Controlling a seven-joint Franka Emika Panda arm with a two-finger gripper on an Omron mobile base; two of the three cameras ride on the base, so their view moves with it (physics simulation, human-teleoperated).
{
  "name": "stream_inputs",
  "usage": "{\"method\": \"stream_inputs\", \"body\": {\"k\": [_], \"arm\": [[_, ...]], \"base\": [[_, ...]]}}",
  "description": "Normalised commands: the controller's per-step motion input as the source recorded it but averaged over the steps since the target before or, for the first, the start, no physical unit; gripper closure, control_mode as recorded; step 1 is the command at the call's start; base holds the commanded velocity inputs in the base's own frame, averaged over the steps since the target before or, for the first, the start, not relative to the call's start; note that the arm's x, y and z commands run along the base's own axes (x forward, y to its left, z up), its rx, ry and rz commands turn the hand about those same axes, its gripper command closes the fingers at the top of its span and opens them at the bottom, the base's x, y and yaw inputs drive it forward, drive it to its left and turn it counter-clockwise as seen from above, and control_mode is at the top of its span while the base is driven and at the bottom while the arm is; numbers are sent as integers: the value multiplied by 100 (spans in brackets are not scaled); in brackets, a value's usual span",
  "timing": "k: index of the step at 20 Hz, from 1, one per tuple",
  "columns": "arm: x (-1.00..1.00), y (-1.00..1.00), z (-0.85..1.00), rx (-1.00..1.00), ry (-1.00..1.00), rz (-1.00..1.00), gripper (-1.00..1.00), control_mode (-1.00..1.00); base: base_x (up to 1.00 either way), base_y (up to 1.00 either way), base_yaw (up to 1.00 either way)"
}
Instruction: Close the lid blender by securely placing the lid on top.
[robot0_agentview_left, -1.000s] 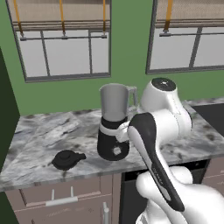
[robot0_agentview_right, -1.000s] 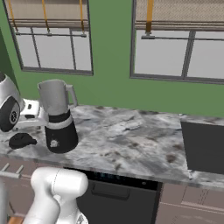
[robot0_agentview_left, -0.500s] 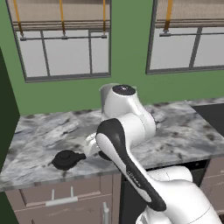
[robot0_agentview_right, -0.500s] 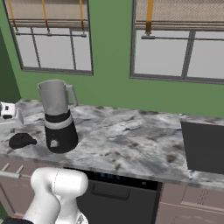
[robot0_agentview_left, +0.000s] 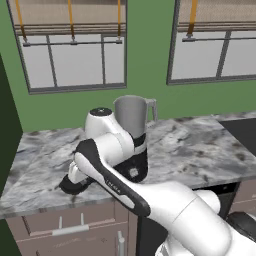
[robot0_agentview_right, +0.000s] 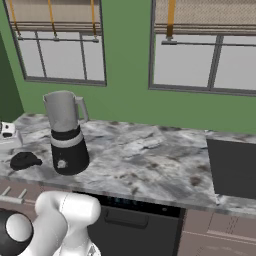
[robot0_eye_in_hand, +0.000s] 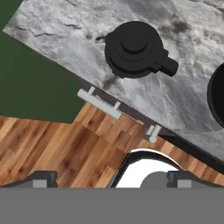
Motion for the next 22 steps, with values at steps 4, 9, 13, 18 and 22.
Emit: {"method": "stream_inputs", "body": {"k": [4, 9, 13, 18, 22], "arm": [[62, 0, -31, -6, 2, 0, -100, -100], [29, 0, -16, -2, 0, 3, -100, -100], [17, 20, -27, -7, 0, 4, -100, -100], [24, 40, -34, -14, 0, 0, -100, -100], [35, 44, -24, -13, 0, 0, -100, -100]], "base": [[0, 0, 0], [0, 0, 0], [0, 0, 0], [0, 0, 0], [0, 0, 0]]}}
